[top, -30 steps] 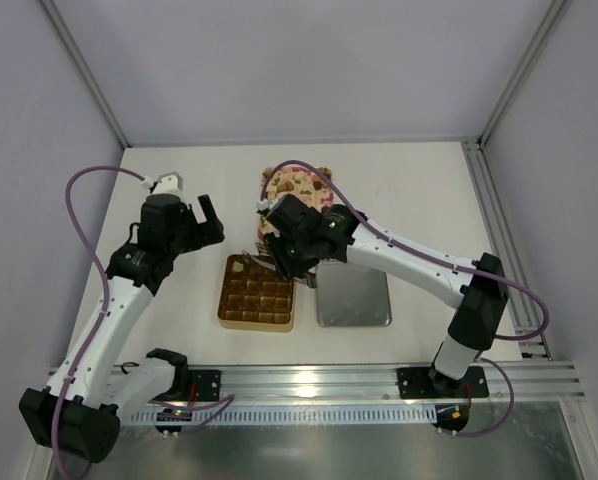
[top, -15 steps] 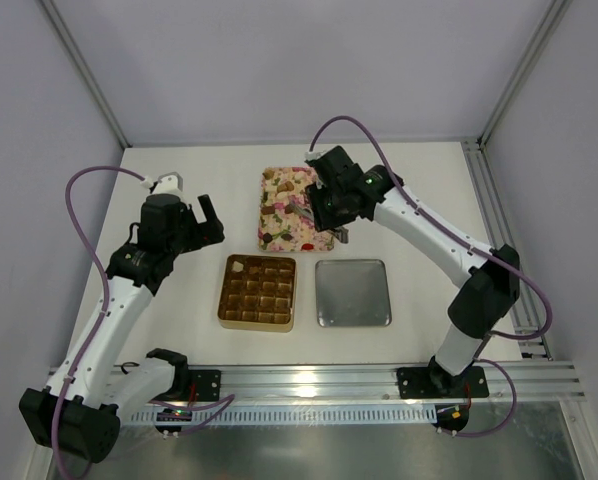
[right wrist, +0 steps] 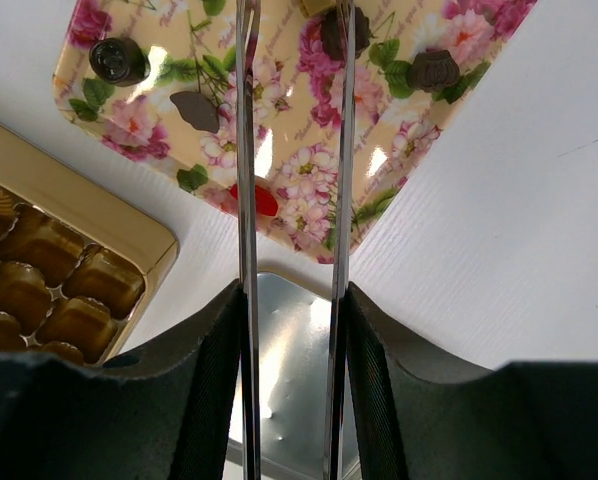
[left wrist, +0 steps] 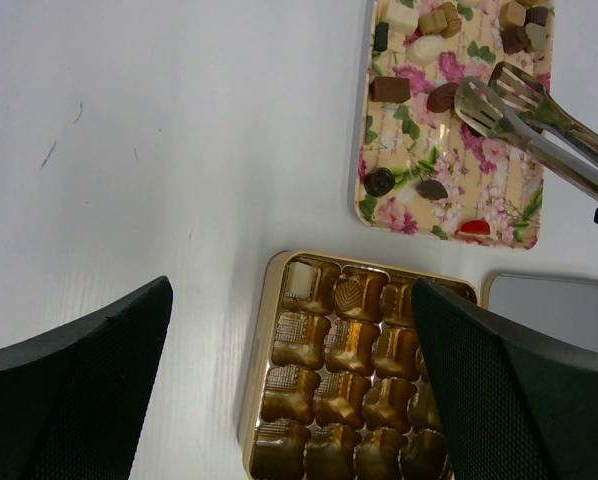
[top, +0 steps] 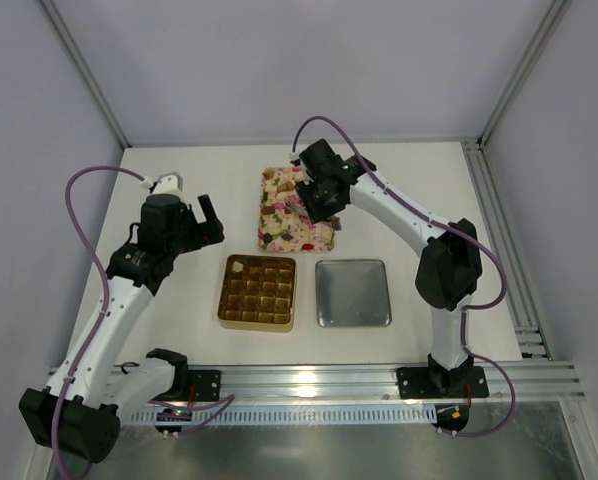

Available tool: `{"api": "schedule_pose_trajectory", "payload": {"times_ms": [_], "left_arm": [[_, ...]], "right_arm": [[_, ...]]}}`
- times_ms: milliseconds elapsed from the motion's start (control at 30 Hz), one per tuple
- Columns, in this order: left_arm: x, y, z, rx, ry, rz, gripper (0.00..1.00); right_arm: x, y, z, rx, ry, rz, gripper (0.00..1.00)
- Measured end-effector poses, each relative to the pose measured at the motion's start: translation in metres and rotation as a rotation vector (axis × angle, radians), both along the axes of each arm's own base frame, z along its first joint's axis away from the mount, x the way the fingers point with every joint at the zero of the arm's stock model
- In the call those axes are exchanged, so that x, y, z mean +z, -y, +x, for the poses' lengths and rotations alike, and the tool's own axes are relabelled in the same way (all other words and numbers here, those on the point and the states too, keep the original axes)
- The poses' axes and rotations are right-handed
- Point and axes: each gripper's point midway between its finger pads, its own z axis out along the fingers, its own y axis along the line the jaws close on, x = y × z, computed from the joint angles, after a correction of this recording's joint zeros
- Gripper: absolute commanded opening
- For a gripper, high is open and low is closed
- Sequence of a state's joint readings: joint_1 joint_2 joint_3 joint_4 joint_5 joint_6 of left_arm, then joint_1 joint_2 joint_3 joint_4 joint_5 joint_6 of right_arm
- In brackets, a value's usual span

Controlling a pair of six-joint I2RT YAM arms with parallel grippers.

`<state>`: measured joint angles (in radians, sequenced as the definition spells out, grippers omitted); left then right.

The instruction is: Pack the chocolate

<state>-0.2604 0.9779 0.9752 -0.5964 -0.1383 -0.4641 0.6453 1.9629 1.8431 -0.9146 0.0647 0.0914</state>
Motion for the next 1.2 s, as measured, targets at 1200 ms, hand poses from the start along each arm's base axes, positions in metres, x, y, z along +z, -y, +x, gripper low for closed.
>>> {"api": "schedule_pose_trajectory", "payload": {"times_ms": [1200], "left_arm": [[-0.001,0.000,0.000,0.000,-0.003,0.001,1.00]], "right_arm": [[-0.022,0.001,0.007,0.061,-0.043,-0.029,0.33]]}}
